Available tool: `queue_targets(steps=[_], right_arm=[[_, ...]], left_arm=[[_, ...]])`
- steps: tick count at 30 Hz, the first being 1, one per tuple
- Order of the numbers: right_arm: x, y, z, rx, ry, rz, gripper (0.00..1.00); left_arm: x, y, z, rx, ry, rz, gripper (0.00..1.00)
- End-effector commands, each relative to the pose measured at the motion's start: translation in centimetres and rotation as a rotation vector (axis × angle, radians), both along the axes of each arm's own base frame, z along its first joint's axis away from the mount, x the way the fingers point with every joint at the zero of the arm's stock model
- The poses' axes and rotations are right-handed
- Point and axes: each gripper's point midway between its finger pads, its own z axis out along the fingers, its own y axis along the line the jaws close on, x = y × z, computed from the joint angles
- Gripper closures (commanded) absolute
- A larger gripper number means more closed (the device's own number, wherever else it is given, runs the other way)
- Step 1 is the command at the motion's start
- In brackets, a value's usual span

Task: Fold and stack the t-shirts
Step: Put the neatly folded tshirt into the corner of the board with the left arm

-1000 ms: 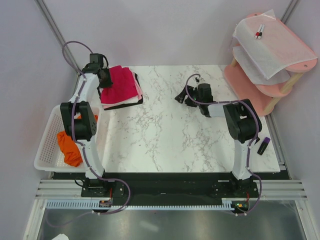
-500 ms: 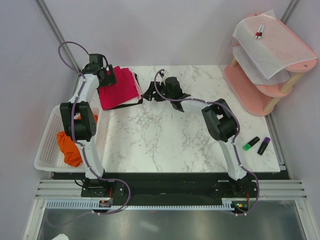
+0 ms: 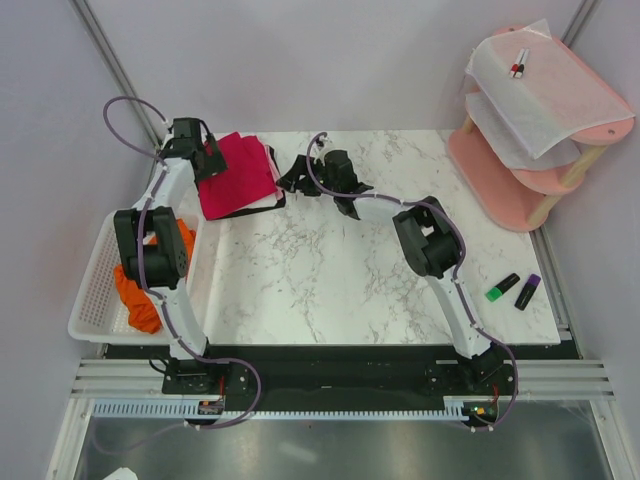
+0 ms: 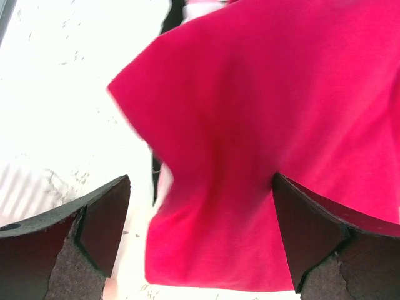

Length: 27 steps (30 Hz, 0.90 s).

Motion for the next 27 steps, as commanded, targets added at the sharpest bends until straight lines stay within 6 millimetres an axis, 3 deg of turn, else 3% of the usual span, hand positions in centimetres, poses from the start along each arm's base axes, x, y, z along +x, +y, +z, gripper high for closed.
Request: queue_targets(steps=[1,9,15,18,21,22,24,25,27], right_arm=[[-0.6,2.2,3.6,0.104,-0.055,0.049,0.22],[-1.6,4.6,4.9,0.149,-0.068,0.097,0.34],[-2.1,5.7,3.9,0.164,-0.039,0.117,0.49],[-2.3,5.9,3.5,0.165,-0.03,0.12,0.55],[-2.4,5.9,3.3,0.162,-0.024,0.122,0.58],[-2.4,5.9,3.2,0.16,-0.023,0.124,0.6],[-2.5,5.6,2.7,0.149,-0.016,0.12,0.62],[-2.5,5.5,2.3,0.144,-0.008,0.111,0.62],[-2.5,5.5,1.8,0.136,0.001,0.106,0.63]], left_arm=[[0.0,2.4,3.6,-0.063,-0.146,0.122,0.0],[0.7,3.3,2.6,-0.161,-0.187,0.137,0.0],[2.0,3.1,1.1,-0.223,-0.188,0.128,0.01],[2.8,2.6,0.2,-0.257,-0.187,0.106,0.06],[3.7,2.1,-0.3,-0.289,-0.198,0.081,0.22],[4.0,1.9,-0.4,-0.296,-0.201,0.072,0.36],[4.7,1.6,-0.2,-0.315,-0.219,0.053,0.5],[4.9,1.4,-0.2,-0.326,-0.226,0.042,0.65],[5.7,0.7,0.6,-0.342,-0.266,0.007,0.74]])
